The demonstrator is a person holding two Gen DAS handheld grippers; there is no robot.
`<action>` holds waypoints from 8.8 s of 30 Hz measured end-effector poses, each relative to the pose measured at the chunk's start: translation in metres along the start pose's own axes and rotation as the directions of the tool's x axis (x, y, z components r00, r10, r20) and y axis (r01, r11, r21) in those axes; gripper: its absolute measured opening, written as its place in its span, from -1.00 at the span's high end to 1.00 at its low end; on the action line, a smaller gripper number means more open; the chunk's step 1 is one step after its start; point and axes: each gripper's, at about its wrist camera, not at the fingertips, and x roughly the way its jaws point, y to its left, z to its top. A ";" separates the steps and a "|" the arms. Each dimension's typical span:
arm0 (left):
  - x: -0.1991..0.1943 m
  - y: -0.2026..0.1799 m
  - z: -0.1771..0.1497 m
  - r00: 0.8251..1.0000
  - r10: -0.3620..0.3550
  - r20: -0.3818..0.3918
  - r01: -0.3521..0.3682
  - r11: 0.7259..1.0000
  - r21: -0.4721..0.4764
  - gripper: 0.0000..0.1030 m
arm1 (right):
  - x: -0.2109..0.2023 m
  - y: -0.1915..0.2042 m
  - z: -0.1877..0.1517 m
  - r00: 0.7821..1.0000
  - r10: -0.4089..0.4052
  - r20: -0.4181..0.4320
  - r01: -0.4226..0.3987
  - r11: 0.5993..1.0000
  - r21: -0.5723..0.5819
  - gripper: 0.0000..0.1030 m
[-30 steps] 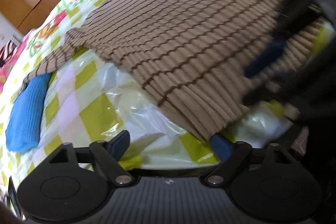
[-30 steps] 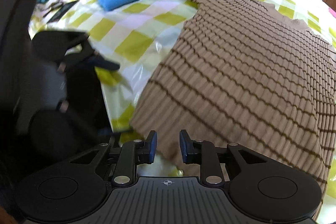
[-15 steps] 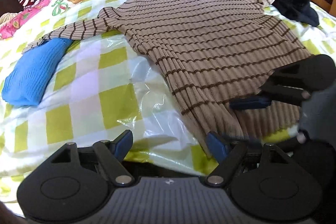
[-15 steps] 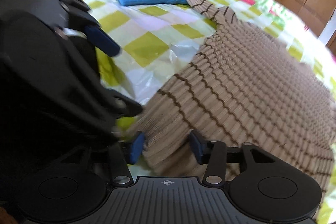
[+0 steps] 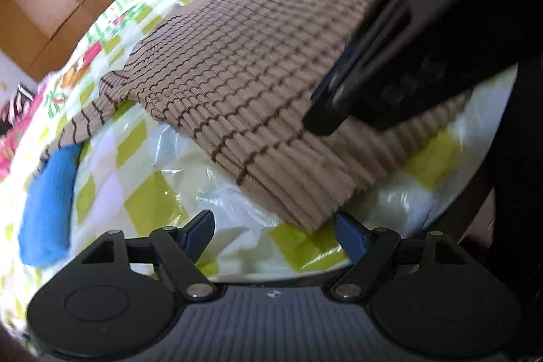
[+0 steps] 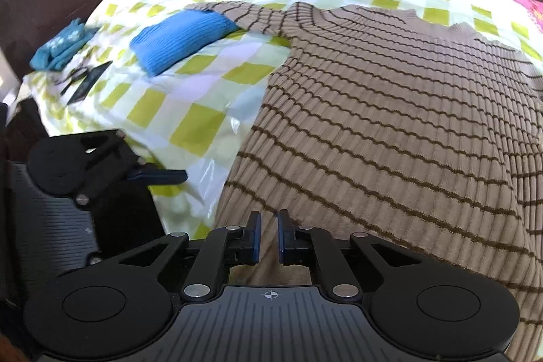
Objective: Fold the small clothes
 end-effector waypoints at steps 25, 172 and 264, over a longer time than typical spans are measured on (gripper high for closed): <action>-0.016 0.026 -0.009 0.996 -0.041 0.076 0.051 0.991 -0.125 -0.61 | 0.015 0.008 -0.013 0.994 -0.100 0.039 0.104 0.989 -0.104 0.83; 0.144 0.176 0.139 0.941 0.100 0.324 0.140 0.755 -0.640 -0.55 | 0.060 -0.143 0.089 0.885 -0.386 0.261 0.434 0.887 -0.160 0.36; 0.163 0.151 0.149 0.913 0.323 0.249 -0.276 0.939 -0.205 0.24 | 0.032 -0.231 0.049 0.761 -0.644 0.075 0.637 0.764 0.103 0.48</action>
